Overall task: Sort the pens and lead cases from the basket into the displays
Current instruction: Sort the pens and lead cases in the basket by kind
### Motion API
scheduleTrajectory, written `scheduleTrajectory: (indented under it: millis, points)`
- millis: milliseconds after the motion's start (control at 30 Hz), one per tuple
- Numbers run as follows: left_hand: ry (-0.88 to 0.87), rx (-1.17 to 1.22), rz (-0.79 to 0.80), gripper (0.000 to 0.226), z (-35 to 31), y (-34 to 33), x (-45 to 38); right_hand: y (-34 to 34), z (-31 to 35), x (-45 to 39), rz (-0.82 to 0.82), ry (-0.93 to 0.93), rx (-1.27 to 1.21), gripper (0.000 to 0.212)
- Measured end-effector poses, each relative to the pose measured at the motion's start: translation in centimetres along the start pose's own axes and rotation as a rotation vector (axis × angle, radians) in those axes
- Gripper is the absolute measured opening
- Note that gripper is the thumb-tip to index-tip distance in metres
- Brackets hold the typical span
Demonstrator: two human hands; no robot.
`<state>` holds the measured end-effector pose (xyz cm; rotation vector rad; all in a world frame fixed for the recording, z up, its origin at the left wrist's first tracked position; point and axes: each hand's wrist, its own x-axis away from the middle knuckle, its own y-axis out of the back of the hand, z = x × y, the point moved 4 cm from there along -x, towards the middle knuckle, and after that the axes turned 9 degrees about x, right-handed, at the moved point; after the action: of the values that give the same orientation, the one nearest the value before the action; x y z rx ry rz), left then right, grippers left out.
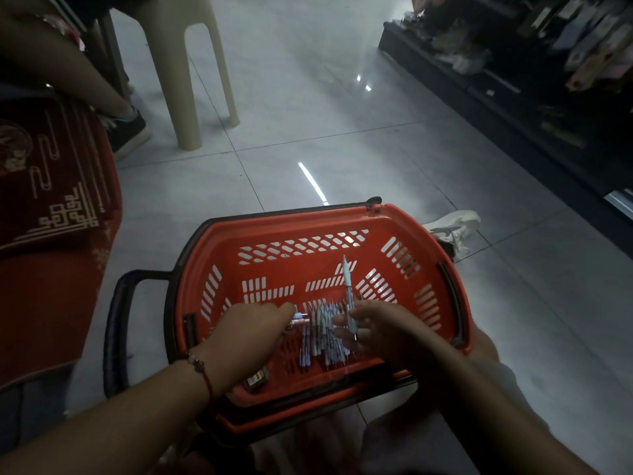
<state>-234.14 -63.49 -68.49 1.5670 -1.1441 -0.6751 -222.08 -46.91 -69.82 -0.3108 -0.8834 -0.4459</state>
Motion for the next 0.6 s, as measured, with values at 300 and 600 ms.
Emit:
scheduleTrajectory:
  millis: [300,600]
  points:
    - [-0.020,-0.011,0.078,0.029,-0.2,-1.0,0.3,0.6,1.6,-4.5,0.123,0.020,0.166,0.026]
    - [0.018,-0.062,0.194,0.025,1.0,-2.4,-0.6,3.1,-0.2,-13.7,-0.039,-0.113,0.424,0.014]
